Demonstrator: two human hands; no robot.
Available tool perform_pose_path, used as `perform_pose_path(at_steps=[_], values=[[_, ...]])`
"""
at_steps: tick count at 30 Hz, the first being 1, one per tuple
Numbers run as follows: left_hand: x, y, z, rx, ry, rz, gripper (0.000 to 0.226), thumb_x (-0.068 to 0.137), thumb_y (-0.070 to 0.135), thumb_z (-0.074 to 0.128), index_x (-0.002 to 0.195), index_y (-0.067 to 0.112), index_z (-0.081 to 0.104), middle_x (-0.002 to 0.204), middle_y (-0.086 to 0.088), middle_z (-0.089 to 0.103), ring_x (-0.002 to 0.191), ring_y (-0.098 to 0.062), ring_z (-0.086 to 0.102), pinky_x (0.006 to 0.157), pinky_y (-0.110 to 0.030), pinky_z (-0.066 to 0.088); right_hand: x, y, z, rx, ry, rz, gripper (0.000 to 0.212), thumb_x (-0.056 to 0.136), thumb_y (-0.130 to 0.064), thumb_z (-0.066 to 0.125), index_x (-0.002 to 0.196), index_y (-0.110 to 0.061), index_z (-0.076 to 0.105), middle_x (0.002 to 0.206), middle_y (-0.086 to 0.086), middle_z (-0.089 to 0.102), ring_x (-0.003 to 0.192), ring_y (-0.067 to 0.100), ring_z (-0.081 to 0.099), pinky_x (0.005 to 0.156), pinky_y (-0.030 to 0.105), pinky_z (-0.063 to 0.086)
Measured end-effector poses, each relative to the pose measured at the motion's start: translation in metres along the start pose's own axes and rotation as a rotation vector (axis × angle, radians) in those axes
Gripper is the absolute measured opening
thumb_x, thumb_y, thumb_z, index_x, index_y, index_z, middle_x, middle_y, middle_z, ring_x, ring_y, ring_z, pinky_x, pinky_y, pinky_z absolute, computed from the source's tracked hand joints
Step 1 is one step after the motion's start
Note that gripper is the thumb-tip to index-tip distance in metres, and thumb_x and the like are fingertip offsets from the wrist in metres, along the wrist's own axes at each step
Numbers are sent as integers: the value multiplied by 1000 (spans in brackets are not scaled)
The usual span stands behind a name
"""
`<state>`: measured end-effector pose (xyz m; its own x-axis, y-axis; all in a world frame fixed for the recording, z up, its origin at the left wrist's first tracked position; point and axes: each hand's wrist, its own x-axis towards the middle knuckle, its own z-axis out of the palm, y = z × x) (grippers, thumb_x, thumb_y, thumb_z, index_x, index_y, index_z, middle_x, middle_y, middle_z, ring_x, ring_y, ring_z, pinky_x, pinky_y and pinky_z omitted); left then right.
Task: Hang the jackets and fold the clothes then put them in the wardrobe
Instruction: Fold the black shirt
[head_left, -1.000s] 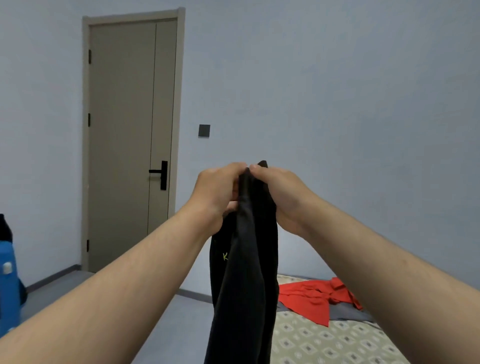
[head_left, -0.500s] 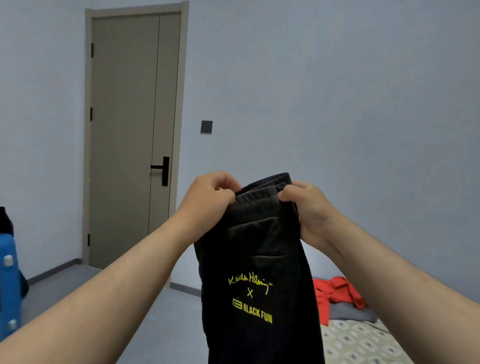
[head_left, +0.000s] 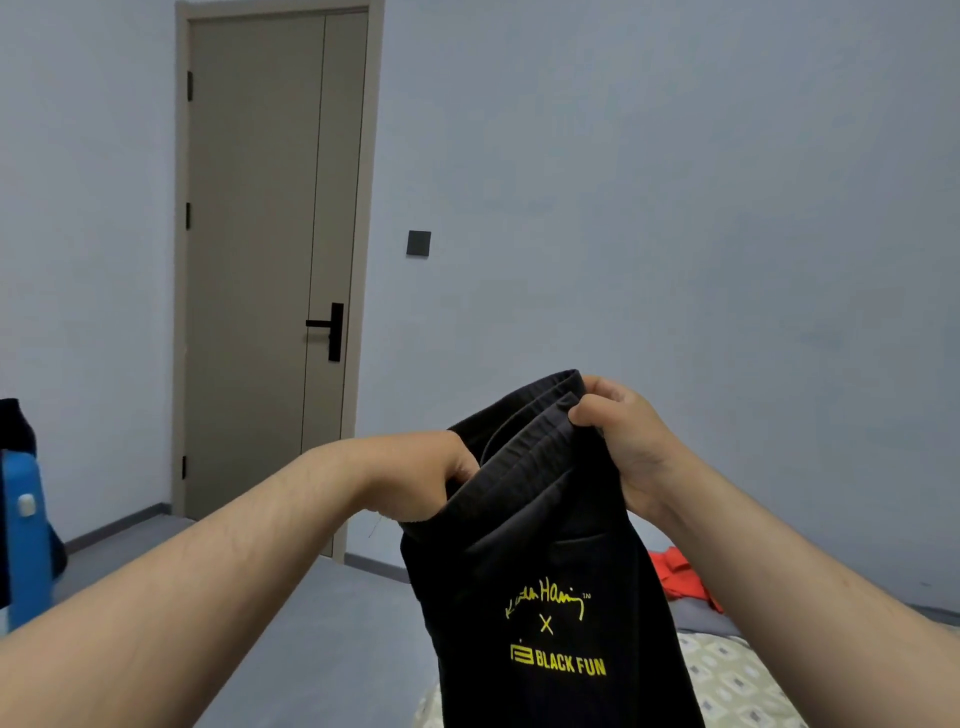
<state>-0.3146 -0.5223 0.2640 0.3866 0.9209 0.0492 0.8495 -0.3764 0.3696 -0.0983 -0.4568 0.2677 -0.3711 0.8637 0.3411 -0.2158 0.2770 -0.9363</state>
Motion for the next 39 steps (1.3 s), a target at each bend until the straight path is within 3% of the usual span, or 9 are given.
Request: perform_pose_path(at_steps=[5, 8, 13, 17, 22, 26, 28, 32, 39], values=[[-3, -8, 0, 69, 403, -4, 19, 91, 24, 62, 77, 32, 53, 77, 12, 59, 72, -6, 59, 57, -22, 45, -1, 5, -18, -215, 85, -93, 57, 83, 4, 52, 121, -38, 61, 101, 6, 73, 81, 21, 72, 71, 34, 58], [-4, -13, 6, 40, 605, -21, 17, 94, 22, 56, 82, 32, 48, 81, 8, 61, 75, -13, 60, 58, -29, 46, -8, 9, -19, -396, 69, -183, 73, 89, 0, 51, 120, -65, 49, 120, -10, 64, 94, -4, 68, 77, 17, 55], [-1, -13, 21, -231, 988, -65, 22, 93, 14, 56, 78, 27, 47, 72, 4, 57, 62, -10, 52, 53, -25, 37, -17, 23, 5, -605, 37, -254, 46, 96, -2, 48, 104, -43, 68, 116, -18, 69, 110, -3, 62, 99, 19, 45], [0, -16, 26, -314, 1059, -98, 22, 90, 11, 59, 77, 27, 51, 74, 5, 59, 67, -9, 55, 55, -23, 38, -23, 32, 15, -615, -50, -188, 29, 98, -9, 54, 109, -34, 66, 109, -18, 70, 103, -5, 63, 96, 17, 48], [-20, -32, 20, -446, 715, -33, 21, 73, 6, 57, 70, 26, 63, 63, 2, 63, 56, -11, 59, 52, -28, 49, -25, 35, 10, -717, -74, -176, 19, 95, -7, 55, 88, -25, 60, 71, -15, 61, 60, -2, 51, 57, 15, 42], [-39, -31, 24, -562, 6, -29, 36, 57, 7, 44, 80, 5, 72, 71, -6, 64, 65, -17, 62, 51, -28, 49, -21, 36, 9, -717, -27, -265, 26, 95, 0, 53, 87, -25, 55, 71, -14, 53, 63, 1, 45, 59, 17, 37], [-39, -23, 39, -339, -142, -37, 46, 61, 1, 39, 87, 17, 74, 86, -1, 70, 81, -13, 66, 58, -29, 54, -20, 39, 11, -716, -36, -284, 26, 95, 0, 51, 90, -26, 55, 76, -13, 52, 64, 3, 45, 61, 18, 36], [-32, -12, 55, 518, 74, 189, 24, 81, 6, 45, 86, 30, 47, 86, 10, 47, 69, -8, 48, 55, -28, 38, -21, 45, 12, -690, -71, -256, 26, 95, 1, 50, 91, -24, 57, 71, -11, 53, 61, 6, 44, 58, 20, 36], [-14, -19, 52, 527, 159, 135, 44, 87, 44, 54, 124, 56, 34, 82, 11, 49, 80, -15, 54, 60, -30, 39, -21, 40, 3, -551, -79, -204, 27, 95, 6, 47, 91, -19, 57, 66, -12, 57, 59, 8, 49, 52, 21, 41]])
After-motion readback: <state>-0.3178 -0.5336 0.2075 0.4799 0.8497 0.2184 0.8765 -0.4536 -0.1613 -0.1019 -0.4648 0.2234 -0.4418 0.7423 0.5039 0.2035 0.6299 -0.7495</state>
